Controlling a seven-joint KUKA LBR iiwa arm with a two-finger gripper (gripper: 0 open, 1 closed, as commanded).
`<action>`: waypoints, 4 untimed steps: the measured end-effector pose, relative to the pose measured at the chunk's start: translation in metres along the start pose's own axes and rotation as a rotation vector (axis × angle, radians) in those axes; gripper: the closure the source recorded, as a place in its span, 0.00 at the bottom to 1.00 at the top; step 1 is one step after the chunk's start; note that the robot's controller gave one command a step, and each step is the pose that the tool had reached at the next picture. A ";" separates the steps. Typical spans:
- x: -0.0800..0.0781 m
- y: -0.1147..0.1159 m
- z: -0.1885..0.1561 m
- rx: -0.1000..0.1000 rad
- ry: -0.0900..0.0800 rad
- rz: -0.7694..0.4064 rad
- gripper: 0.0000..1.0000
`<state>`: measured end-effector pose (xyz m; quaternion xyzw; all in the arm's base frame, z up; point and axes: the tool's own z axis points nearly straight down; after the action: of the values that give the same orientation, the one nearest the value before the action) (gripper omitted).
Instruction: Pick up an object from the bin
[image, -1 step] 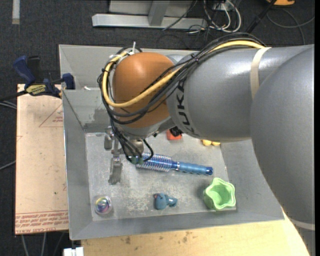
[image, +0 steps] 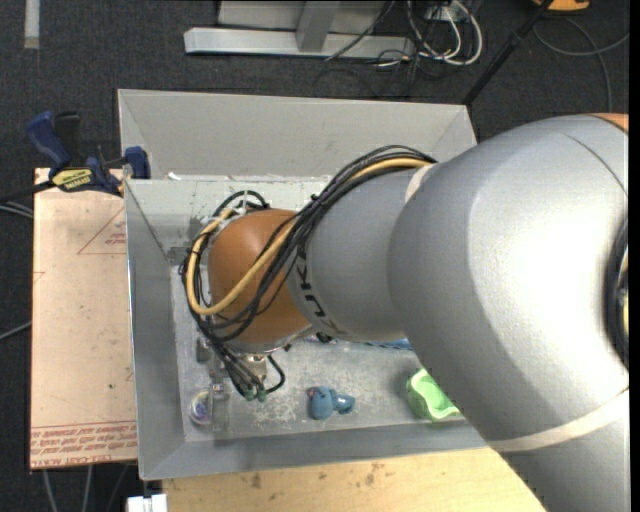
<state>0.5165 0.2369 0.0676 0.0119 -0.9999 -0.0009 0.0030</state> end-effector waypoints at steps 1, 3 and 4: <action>-0.003 -0.002 -0.004 0.000 -0.008 0.003 1.00; 0.013 0.004 -0.070 0.000 -0.007 -0.056 0.00; 0.033 -0.035 -0.002 -0.001 -0.022 -0.112 0.00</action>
Offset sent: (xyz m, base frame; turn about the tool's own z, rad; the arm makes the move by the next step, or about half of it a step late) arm 0.0000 0.0000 0.0000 0.0000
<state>0.4847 0.2007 0.0695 0.0676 -0.9977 -0.0018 -0.0081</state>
